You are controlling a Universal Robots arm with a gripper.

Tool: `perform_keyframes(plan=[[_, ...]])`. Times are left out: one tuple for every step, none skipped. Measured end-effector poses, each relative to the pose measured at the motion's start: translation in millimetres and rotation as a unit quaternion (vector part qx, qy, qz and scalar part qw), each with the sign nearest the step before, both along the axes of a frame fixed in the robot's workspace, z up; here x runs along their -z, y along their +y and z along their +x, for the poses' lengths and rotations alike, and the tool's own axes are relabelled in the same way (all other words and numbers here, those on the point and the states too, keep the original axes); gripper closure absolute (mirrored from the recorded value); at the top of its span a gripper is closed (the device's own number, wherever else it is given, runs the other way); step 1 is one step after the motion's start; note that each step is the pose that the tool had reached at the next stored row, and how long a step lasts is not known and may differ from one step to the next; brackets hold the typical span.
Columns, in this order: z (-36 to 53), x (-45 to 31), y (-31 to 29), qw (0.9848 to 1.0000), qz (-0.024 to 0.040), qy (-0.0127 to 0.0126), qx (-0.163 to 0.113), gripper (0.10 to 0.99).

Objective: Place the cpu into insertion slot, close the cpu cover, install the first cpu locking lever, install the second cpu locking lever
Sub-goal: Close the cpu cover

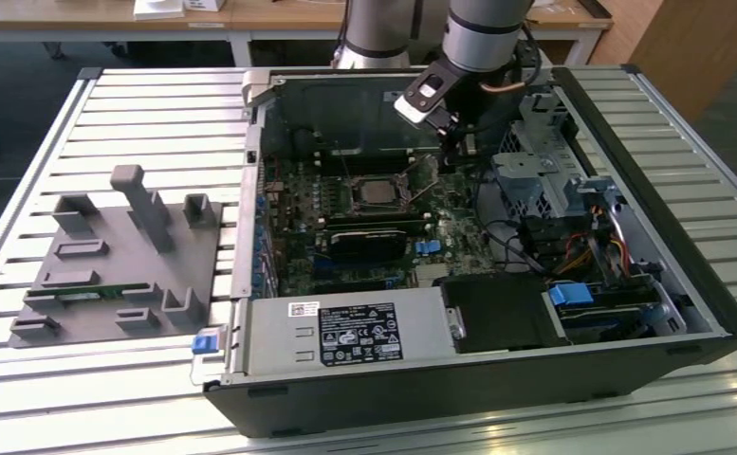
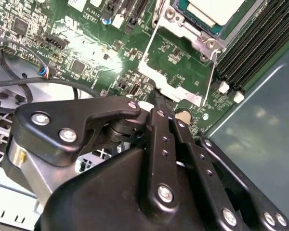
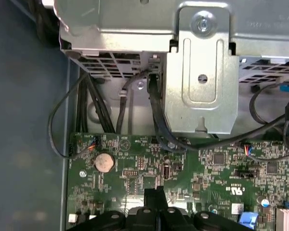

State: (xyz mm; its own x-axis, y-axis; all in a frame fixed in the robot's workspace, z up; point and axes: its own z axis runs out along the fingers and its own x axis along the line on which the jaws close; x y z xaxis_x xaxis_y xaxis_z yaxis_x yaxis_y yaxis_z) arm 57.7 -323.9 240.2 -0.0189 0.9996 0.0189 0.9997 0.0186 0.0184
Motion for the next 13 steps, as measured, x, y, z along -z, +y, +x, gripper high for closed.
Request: perform_keyframes(plan=[[-0.2, 0.0, 0.0, 1.0000, 0.0000, 0.0000, 0.000, 0.980], [-0.6, 0.1, 0.1, 1.0000, 0.0001, 0.0000, 0.000, 0.980], [-1.1, 0.0, 0.1, 1.0000, 0.0000, 0.0000, 0.000, 0.980], [-1.8, 0.1, 0.1, 1.0000, 0.0001, 0.0000, 0.000, 0.980], [-2.7, 0.1, 0.1, 1.0000, 0.0000, 0.0000, 0.000, 0.980], [-3.9, 0.1, 0.1, 1.0000, 0.0001, 0.0000, 0.000, 0.980], [-5.4, 0.1, 0.1, 1.0000, 0.0000, 0.0000, 0.000, 0.980], [-6.9, 0.1, 0.1, 1.0000, 0.0000, 0.0000, 0.000, 0.980], [-8.4, 0.1, 0.1, 1.0000, 0.0000, 0.0000, 0.000, 0.980], [-9.7, 0.1, 0.1, 1.0000, 0.0001, 0.0000, 0.000, 0.980], [-10.9, 0.1, 0.1, 1.0000, 0.0001, 0.0000, 0.000, 0.980], [-12.1, 0.1, 0.1, 1.0000, 0.0001, 0.0000, 0.000, 0.980], [-13.4, 0.1, 0.1, 1.0000, 0.0000, 0.0000, 0.000, 0.980]])
